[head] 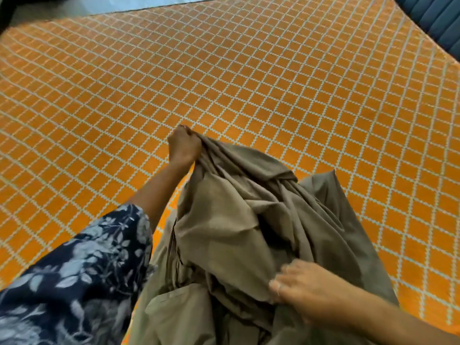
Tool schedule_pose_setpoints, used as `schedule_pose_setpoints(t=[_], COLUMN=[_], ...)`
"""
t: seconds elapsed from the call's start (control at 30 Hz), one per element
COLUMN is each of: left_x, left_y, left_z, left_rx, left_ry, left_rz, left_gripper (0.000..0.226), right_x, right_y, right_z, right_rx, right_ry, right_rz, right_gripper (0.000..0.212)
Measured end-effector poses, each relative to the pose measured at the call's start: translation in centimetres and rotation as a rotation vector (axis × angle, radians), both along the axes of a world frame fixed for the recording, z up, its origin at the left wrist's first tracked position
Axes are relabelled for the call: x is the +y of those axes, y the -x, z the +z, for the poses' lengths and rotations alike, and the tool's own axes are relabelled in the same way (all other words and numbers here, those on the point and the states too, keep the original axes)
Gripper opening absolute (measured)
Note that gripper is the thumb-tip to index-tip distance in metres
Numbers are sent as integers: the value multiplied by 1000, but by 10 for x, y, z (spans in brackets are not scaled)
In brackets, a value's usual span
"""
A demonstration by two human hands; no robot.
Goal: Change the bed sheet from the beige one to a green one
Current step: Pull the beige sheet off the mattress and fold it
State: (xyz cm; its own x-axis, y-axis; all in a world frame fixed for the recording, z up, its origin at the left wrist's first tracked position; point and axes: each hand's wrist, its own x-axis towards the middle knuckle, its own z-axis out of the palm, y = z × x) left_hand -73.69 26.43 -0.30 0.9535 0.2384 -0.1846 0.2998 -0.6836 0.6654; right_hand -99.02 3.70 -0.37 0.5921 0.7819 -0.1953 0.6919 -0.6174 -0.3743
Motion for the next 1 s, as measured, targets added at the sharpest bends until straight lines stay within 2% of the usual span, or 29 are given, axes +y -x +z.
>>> schedule_pose_setpoints(t=[0.07,0.1,0.13,0.2,0.23,0.3,0.37,0.4,0.43,0.5,0.53,0.6,0.67,0.77,0.87,1.0], left_x=[2,4,4,5,4,1,-2,-4,-8,-16,-21,-28,-32,-31,-17,29], left_y=[-19,-24,-23,-7,4,30,60,75,89,118,130,144,144,135,128,138], left_z=[16,21,24,23,19,3,-18,-29,-42,-65,-73,-83,-87,-74,-58,-24], left_rx=[18,15,19,10,-15,-78,-205,-301,-369,-311,-199,24,74,9,-134,-281], left_ry=[321,382,351,172,67,-205,-544,-606,-591,-533,-539,-565,-661,-707,-624,-475], left_rz=[239,278,267,135,34,-172,-402,-541,-709,-991,-1030,-959,-939,-1068,-1156,-1224], left_gripper=[26,25,24,27,27,29,48,57,61,53,49,51,56,38,27,13], right_x=[-2,0,5,15,20,33,41,43,45,46,44,41,37,35,36,13], right_y=[16,19,16,3,-4,-26,-50,-64,-78,-101,-109,-119,-128,-141,-153,-180], right_z=[-3,-2,2,6,2,-3,-19,-28,-37,-49,-54,-65,-74,-82,-78,-42], right_rx=[42,105,178,335,375,290,185,172,159,179,201,203,158,14,-188,-124], right_ry=[70,135,166,119,71,8,-27,-35,-40,-38,-21,31,58,79,120,-92], right_rz=[3,-59,-151,-376,-491,-641,-681,-692,-692,-726,-746,-799,-847,-810,-688,-1032], right_gripper=[19,19,14,35,35,36,52,58,60,58,54,53,61,62,36,20])
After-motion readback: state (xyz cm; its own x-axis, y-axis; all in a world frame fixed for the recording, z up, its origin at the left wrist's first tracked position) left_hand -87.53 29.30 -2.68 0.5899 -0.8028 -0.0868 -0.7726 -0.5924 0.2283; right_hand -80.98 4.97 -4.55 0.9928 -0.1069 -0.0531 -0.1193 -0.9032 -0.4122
